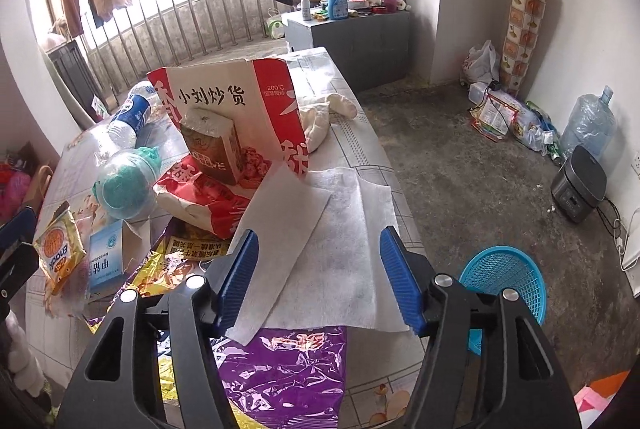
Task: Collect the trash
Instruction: 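Grasp the white tissue with the right tool and lift it, then grasp the purple noodle bag with the left tool while the right tool holds the tissue, then drop the tissue and purple bag into the blue wastebasket with both tools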
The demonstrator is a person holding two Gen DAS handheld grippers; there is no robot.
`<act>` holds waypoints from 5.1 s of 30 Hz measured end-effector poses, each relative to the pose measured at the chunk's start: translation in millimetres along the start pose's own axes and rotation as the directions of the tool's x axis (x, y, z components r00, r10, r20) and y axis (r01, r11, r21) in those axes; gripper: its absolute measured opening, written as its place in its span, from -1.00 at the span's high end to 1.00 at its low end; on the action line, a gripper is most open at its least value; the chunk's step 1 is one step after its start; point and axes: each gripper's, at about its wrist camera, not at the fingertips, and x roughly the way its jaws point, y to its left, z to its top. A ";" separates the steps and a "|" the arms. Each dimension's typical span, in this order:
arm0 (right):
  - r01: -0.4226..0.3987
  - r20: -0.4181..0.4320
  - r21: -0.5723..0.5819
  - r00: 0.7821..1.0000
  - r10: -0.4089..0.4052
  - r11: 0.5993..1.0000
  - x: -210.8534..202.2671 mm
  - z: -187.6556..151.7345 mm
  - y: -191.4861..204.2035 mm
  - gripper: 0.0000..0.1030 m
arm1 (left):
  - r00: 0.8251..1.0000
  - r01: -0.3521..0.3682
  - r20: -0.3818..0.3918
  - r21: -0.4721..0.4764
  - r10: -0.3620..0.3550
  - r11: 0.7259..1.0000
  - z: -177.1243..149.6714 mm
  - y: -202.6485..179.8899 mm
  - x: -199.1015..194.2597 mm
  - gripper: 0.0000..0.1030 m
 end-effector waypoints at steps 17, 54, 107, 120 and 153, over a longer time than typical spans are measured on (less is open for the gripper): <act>-0.091 -0.108 0.059 0.989 0.097 0.994 41.5 -7.2 -14.7 0.89 | 0.976 0.132 -0.169 -0.051 -0.139 0.990 4.8 -10.1 54.2 -0.03; -0.352 0.003 0.126 0.935 0.355 0.927 -5.5 8.3 -9.6 0.93 | 0.902 0.235 -0.386 0.059 -0.195 0.970 -71.6 -68.5 73.7 0.10; -0.500 -0.075 0.394 0.819 0.569 0.771 43.4 -87.4 -31.0 0.94 | 0.854 0.298 -0.342 -0.294 -0.391 0.908 -43.2 -14.7 92.8 0.98; -0.498 0.197 0.320 0.867 0.457 0.806 -77.1 -70.7 -86.9 0.94 | 0.768 0.571 -0.255 -0.142 -0.587 0.809 18.8 -95.1 29.5 1.00; 0.132 -0.252 0.921 0.920 0.301 0.366 251.0 -244.9 -380.6 0.73 | 0.477 0.386 -0.845 -0.046 -0.242 0.922 -43.3 -359.7 446.2 0.06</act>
